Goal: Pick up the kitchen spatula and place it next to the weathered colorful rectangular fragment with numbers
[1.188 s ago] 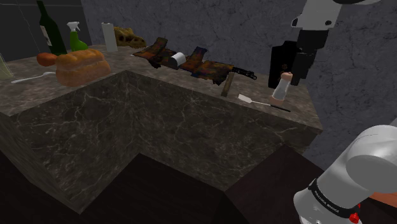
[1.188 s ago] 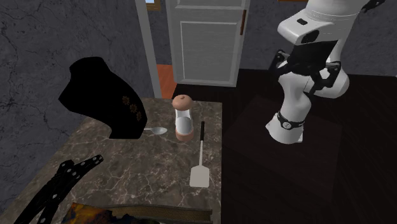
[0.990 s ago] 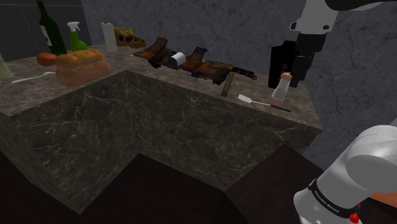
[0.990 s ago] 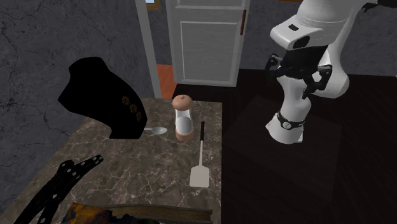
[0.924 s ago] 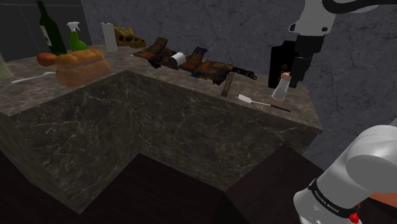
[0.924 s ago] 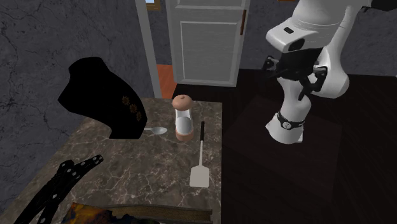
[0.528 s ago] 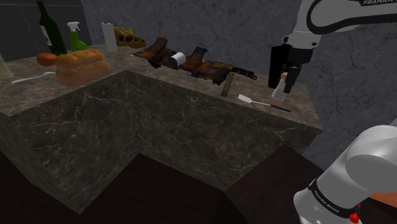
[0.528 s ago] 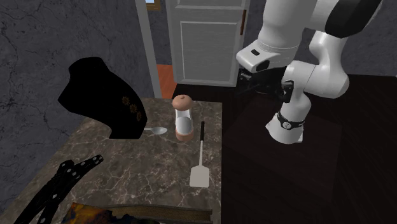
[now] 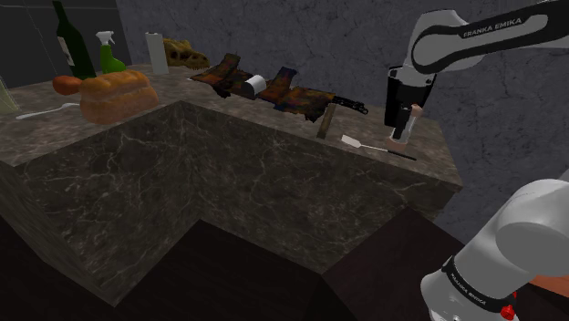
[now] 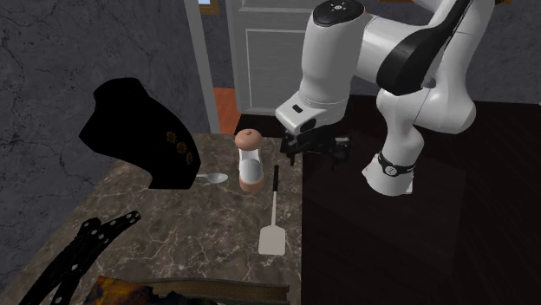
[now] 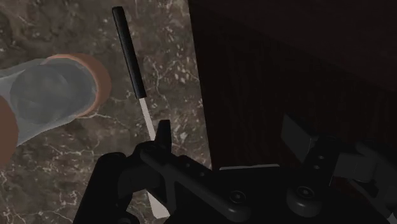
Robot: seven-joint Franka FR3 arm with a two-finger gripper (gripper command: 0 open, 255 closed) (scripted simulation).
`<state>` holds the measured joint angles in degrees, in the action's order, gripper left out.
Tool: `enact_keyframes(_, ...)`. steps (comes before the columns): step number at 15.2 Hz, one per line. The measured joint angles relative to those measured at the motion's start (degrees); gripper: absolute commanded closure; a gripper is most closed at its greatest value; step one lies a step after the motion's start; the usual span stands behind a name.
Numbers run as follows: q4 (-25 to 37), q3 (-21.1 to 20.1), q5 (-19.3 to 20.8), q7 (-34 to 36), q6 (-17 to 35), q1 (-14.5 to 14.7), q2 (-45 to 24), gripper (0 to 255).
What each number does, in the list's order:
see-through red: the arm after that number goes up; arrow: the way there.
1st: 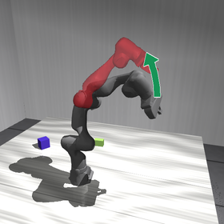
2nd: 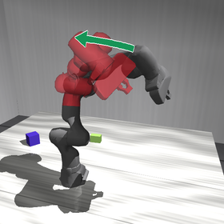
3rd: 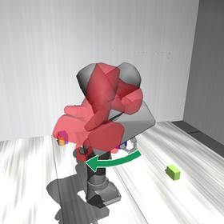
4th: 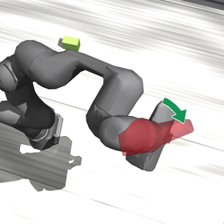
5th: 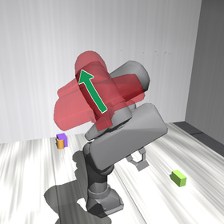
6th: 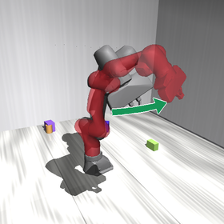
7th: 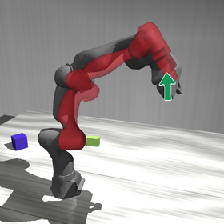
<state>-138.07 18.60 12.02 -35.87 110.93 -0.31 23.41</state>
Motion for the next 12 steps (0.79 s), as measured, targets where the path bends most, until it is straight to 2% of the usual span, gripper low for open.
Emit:
enact_keyframes(4,2.2,4.2,-1.1,-7.8,6.9,0.4,-7.8,0)
enact_keyframes(8,5.8,6.7,-4.6,-15.2,12.5,1.3,-16.4,0)
enact_keyframes(12,5.7,7.4,-6.1,-17.6,16.2,1.2,-20.1,0)
